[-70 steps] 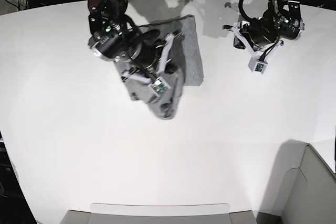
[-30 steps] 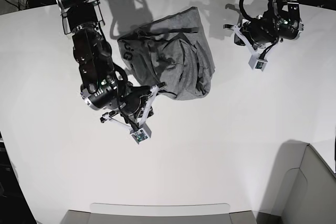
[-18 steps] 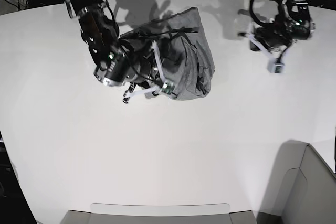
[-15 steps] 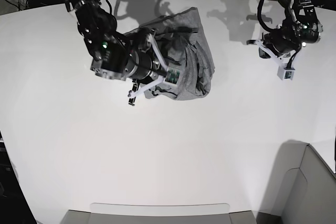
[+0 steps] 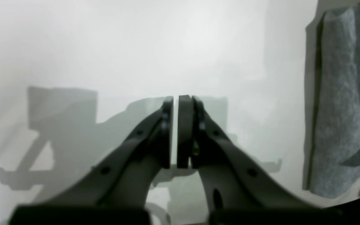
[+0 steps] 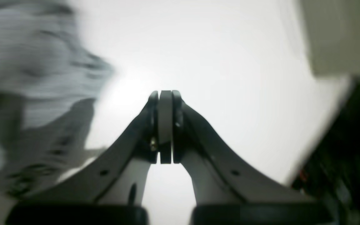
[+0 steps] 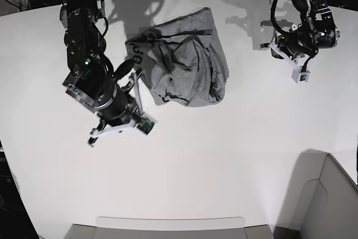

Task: Fold the T-shirt properly

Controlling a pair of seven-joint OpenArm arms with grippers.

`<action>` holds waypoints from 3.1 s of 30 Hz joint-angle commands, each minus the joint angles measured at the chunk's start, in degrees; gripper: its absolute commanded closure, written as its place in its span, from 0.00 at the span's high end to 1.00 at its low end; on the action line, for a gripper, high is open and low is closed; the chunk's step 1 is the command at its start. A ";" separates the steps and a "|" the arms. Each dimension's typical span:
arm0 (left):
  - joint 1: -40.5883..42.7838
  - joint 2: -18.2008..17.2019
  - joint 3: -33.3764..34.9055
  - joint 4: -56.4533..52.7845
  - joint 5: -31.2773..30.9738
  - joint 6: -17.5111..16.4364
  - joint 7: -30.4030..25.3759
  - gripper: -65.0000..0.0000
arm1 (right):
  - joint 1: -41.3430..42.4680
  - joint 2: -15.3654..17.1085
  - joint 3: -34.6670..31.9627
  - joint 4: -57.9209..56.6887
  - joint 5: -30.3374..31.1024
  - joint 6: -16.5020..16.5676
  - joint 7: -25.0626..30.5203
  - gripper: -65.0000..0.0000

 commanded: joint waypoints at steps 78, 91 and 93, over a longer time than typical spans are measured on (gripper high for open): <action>-4.88 1.49 -0.36 0.94 -0.38 0.03 -0.62 0.04 | 5.33 8.02 -7.34 -21.94 59.91 -17.44 1.03 0.00; -6.64 1.40 -0.36 0.76 -0.21 0.03 -0.62 0.04 | 9.02 6.79 -40.05 -20.88 52.88 -17.00 1.03 0.00; -6.90 1.49 -0.36 -0.30 -0.47 0.03 -0.62 0.04 | 11.22 7.49 -40.31 -24.49 60.53 -17.00 1.03 0.00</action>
